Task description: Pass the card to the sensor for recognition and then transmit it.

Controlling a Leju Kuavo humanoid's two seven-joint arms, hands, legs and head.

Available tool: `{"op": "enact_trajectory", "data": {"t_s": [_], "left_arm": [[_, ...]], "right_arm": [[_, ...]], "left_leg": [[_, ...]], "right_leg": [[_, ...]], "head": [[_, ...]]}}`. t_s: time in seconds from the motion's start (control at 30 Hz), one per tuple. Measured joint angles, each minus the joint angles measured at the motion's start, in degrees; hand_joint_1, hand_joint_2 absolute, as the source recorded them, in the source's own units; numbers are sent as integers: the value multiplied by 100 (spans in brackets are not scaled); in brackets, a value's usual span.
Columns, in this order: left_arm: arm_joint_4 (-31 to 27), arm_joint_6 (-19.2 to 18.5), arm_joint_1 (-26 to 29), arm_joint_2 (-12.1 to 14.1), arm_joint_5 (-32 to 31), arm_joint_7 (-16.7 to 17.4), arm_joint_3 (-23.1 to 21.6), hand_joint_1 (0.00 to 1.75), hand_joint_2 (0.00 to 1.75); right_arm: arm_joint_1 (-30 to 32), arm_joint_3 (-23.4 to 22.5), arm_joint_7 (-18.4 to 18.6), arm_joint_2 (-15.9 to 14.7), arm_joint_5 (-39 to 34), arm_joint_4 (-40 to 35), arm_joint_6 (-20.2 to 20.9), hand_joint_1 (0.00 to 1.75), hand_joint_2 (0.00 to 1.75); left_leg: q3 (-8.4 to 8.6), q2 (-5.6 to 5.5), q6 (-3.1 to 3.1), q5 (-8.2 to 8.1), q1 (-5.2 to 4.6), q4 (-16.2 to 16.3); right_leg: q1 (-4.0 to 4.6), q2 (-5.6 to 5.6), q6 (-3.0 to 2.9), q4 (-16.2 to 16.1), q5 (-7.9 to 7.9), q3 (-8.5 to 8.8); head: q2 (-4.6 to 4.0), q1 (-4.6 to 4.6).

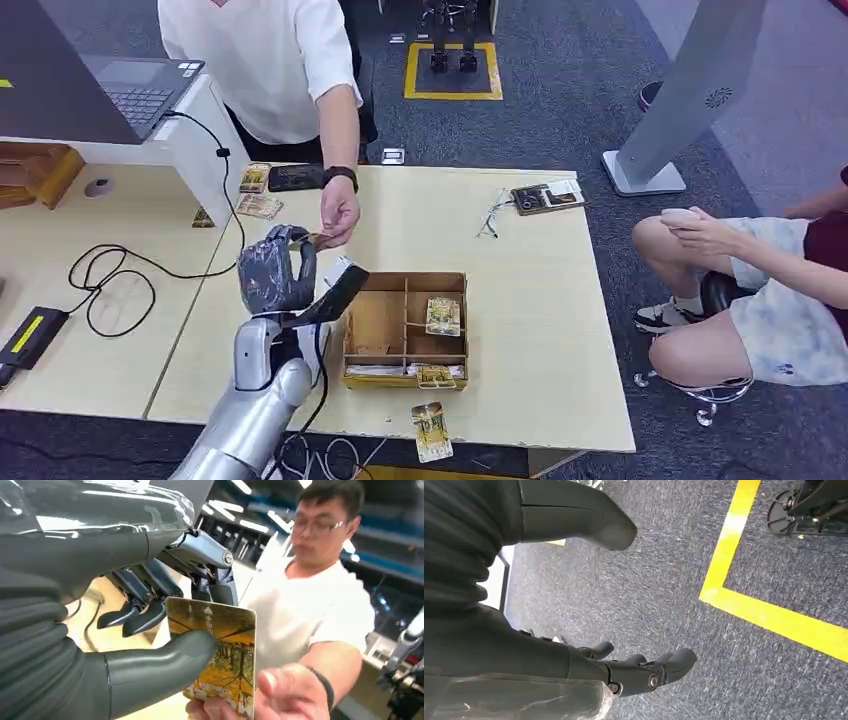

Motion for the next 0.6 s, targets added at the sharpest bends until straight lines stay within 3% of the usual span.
{"op": "enact_trajectory", "data": {"t_s": [0.03, 0.6], "left_arm": [[72, 2, 0, -13, 50, -35, 0, 0, 175], [266, 7, 135, -293, 24, -708, 422, 0, 175]], "right_arm": [[-2, 7, 11, 2, -4, 0, 0, 0, 175], [7, 79, 48, 9, -7, 2, -26, 0, 175]], "left_leg": [[0, 0, 0, 0, 0, 0], [-1, 0, 0, 0, 0, 0]], "right_leg": [[0, 0, 0, 0, 0, 0], [0, 0, 1, 0, 0, 0]], "head": [[0, 0], [0, 0]]}}
